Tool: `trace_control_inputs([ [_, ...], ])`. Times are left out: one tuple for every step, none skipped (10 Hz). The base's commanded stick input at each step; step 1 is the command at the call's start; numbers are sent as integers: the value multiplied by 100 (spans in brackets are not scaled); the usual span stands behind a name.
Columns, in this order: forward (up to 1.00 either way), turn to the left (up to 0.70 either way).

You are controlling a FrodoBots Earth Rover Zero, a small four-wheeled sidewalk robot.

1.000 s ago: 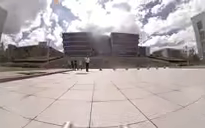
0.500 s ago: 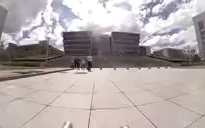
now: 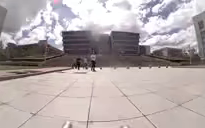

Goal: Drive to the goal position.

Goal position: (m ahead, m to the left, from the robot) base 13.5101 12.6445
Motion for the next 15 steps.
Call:
trace_control_inputs([
  [70,0],
  [70,0],
  [70,0],
  [70,0],
  [70,0],
  [70,0],
  [70,0],
  [70,0],
  [70,0],
  [70,0],
  [70,0],
  [70,0],
  [70,0],
  [70,0],
  [70,0],
])
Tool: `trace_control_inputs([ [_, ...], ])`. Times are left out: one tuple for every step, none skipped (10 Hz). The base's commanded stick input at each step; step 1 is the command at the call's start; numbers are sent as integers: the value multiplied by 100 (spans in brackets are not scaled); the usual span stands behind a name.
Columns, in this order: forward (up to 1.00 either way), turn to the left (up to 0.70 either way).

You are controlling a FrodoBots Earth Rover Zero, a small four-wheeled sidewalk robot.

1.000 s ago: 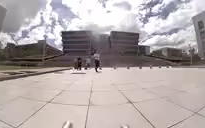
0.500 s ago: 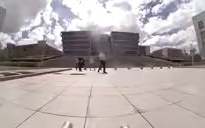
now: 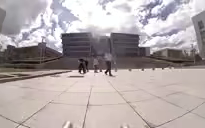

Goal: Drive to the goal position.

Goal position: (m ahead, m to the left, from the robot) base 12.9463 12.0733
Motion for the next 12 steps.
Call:
trace_control_inputs([
  [70,0],
  [70,0],
  [70,0],
  [70,0],
  [70,0],
  [70,0],
  [70,0],
  [70,0],
  [70,0],
  [70,0],
  [70,0],
  [70,0],
])
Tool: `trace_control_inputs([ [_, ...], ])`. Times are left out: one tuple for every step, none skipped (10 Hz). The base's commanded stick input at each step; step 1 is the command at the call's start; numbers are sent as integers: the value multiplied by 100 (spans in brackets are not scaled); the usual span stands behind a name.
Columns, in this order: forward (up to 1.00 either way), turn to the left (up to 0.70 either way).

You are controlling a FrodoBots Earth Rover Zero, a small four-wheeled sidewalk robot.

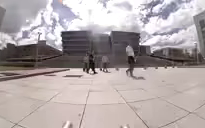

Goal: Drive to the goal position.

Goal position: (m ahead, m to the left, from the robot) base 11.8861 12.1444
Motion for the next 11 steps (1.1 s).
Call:
trace_control_inputs([
  [70,0],
  [70,0],
  [70,0],
  [70,0],
  [70,0],
  [70,0],
  [70,0],
  [70,0],
  [70,0],
  [70,0],
  [70,0],
])
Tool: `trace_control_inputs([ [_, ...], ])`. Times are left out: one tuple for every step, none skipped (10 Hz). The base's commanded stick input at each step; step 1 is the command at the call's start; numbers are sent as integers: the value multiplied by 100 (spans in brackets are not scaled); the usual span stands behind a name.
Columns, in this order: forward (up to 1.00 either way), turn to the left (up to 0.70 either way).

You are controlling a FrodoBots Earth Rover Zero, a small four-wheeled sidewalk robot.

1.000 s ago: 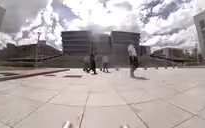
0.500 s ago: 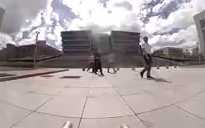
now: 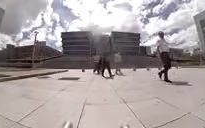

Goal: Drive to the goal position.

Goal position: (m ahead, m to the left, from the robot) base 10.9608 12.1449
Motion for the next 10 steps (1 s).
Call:
trace_control_inputs([
  [70,0],
  [70,0],
  [70,0],
  [70,0],
  [70,0],
  [70,0],
  [70,0],
  [70,0],
  [70,0],
  [70,0],
])
